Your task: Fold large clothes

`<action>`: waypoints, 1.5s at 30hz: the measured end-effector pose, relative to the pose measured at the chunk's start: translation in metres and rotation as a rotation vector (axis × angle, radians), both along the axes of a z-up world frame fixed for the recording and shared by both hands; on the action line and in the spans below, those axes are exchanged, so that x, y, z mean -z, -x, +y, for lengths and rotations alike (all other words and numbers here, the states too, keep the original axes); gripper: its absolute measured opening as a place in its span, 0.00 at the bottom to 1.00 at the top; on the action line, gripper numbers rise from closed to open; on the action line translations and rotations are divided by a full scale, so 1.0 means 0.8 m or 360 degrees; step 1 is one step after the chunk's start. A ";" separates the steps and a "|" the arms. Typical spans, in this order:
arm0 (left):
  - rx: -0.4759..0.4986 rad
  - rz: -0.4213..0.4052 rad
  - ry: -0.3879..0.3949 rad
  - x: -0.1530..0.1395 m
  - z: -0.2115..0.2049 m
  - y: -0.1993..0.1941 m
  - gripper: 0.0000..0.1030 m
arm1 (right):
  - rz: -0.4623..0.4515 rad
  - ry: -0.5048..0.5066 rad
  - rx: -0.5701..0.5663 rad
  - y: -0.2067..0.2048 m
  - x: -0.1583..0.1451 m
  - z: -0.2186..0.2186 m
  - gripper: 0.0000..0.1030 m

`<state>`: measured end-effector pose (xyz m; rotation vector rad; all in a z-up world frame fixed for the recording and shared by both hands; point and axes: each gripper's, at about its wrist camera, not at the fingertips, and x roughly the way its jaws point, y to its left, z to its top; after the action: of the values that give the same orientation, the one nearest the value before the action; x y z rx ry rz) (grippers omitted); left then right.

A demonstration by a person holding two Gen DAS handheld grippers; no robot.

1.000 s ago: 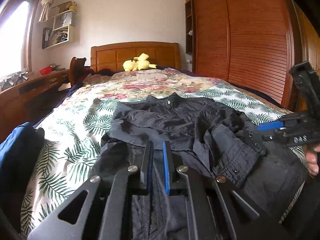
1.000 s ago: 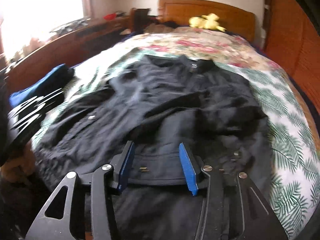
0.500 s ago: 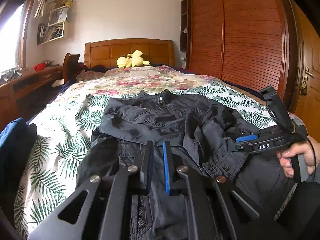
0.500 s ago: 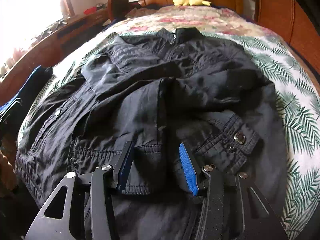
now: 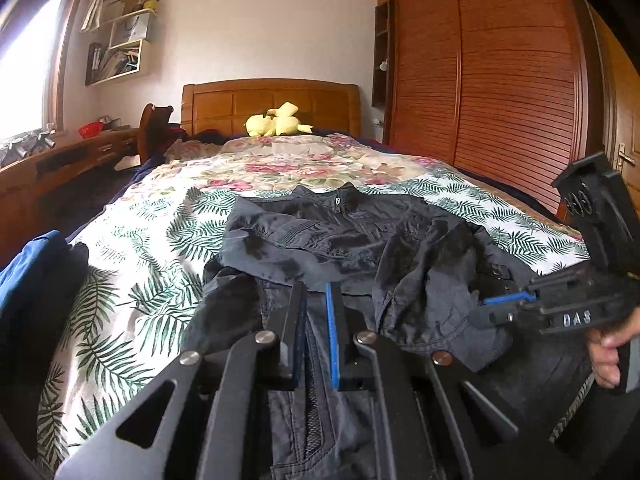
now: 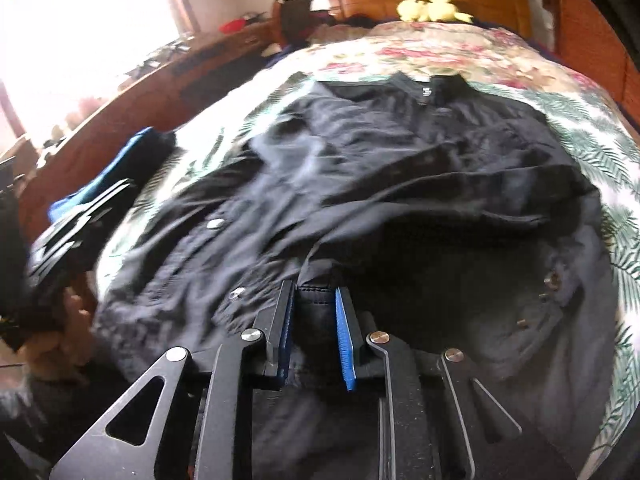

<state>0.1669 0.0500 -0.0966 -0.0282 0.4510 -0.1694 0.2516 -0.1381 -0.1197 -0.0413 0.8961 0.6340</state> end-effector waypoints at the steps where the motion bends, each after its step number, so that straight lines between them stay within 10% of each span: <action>1: 0.0000 0.0004 0.0006 0.000 0.001 -0.001 0.06 | 0.0004 0.0003 -0.0006 0.004 -0.001 0.006 0.17; 12: 0.0147 0.0043 0.0042 0.005 -0.016 -0.005 0.12 | -0.0040 0.0144 0.0016 0.026 0.008 0.006 0.34; 23: 0.0329 0.0356 0.0006 0.050 -0.058 -0.032 0.16 | -0.0173 0.0204 0.0207 0.046 0.014 -0.064 0.50; 45: 0.0138 0.0541 -0.0107 0.098 -0.071 -0.032 0.26 | -0.0261 0.0058 0.0238 0.019 0.056 -0.096 0.51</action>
<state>0.1926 -0.0070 -0.1748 0.0292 0.7974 -0.2357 0.2363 -0.2151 -0.1646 -0.0576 0.7444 0.4682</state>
